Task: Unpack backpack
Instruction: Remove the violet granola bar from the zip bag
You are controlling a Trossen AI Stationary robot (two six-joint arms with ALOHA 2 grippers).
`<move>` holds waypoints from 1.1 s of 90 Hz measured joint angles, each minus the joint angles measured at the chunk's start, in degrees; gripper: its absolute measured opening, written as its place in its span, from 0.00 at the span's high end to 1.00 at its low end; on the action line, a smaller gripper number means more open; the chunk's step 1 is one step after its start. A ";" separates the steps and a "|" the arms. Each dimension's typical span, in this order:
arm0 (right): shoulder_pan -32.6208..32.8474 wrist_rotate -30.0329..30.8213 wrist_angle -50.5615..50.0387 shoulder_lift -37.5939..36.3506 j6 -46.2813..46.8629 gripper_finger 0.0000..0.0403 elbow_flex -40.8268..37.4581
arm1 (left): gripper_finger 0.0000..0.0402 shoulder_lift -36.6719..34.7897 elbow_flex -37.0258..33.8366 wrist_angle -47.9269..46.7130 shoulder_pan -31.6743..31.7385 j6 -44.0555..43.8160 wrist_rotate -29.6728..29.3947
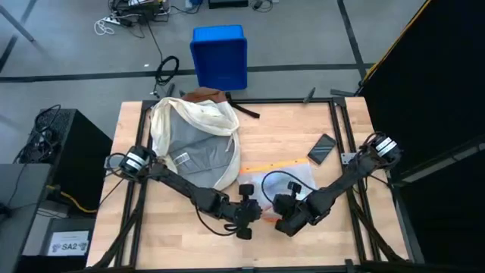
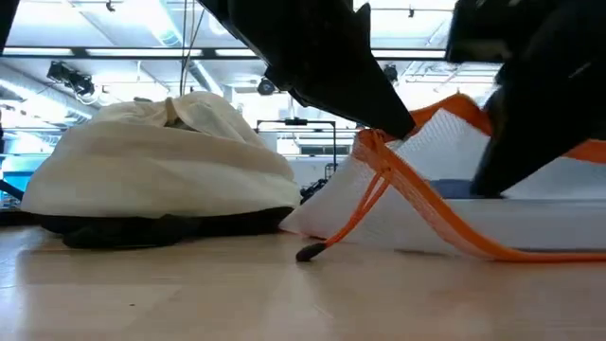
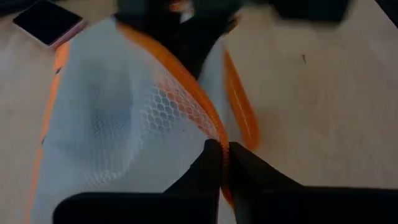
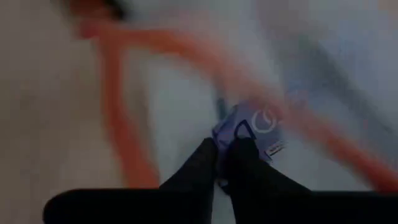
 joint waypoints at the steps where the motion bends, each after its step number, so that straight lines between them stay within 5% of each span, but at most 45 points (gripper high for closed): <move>1: 0.14 -0.19 0.04 -0.21 -0.22 0.99 0.15 | 1.00 0.00 0.00 0.01 0.05 -0.01 0.00; 55: 10.40 -2.37 0.23 -8.36 -11.15 1.00 9.21 | 1.00 0.00 0.00 -1.18 0.56 -0.16 -0.46; 88: 12.59 14.49 -7.39 -15.15 -10.67 1.00 9.90 | 1.00 0.00 0.00 -1.28 0.56 -0.25 -0.46; 99: 9.59 13.81 -13.50 -15.35 -6.64 1.00 9.90 | 1.00 0.00 0.00 -1.44 0.56 -0.25 -0.46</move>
